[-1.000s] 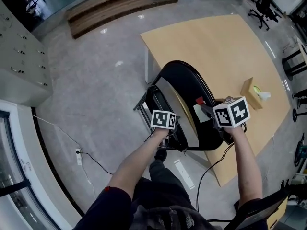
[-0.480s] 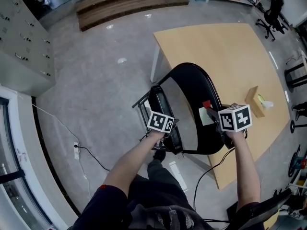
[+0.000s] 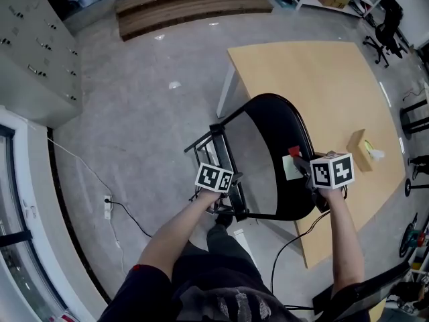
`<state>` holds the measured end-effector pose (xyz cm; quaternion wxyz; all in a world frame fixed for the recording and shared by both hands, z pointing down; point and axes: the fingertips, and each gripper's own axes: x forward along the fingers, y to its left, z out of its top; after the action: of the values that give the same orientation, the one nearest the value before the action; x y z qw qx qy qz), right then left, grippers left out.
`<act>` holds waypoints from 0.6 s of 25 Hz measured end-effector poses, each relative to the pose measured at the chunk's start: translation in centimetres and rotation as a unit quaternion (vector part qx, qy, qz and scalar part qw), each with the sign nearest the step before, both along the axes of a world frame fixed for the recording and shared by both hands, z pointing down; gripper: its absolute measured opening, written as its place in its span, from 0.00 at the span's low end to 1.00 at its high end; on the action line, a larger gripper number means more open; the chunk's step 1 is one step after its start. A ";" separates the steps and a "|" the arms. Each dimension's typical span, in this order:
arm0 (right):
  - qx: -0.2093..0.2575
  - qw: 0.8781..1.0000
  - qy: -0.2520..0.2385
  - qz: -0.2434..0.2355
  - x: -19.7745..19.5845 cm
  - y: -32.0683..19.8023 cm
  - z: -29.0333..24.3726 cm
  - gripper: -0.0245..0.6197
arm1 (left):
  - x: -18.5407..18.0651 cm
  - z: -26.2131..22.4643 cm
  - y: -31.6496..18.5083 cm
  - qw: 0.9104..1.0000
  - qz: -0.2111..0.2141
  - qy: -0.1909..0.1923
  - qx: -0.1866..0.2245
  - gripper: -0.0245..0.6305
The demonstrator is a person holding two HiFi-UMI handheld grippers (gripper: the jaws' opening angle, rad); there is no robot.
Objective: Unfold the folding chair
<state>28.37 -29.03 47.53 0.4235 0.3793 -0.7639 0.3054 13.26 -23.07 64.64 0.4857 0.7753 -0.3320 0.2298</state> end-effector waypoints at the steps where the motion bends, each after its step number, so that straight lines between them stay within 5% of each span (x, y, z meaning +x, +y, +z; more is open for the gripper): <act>1: 0.000 1.000 0.000 0.000 0.0 0.0 0.0 0.18 | -0.4 0.0 0.2 1.000 -0.003 0.002 -0.002 0.42; 15: -0.006 1.000 -0.007 0.006 -1.4 0.7 0.6 0.19 | -6.6 0.6 2.4 0.999 -0.043 -0.002 0.008 0.44</act>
<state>27.01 -28.33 48.08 0.4182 0.3795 -0.7627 0.3152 6.65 -20.68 65.21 0.4883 0.7636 -0.3675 0.2082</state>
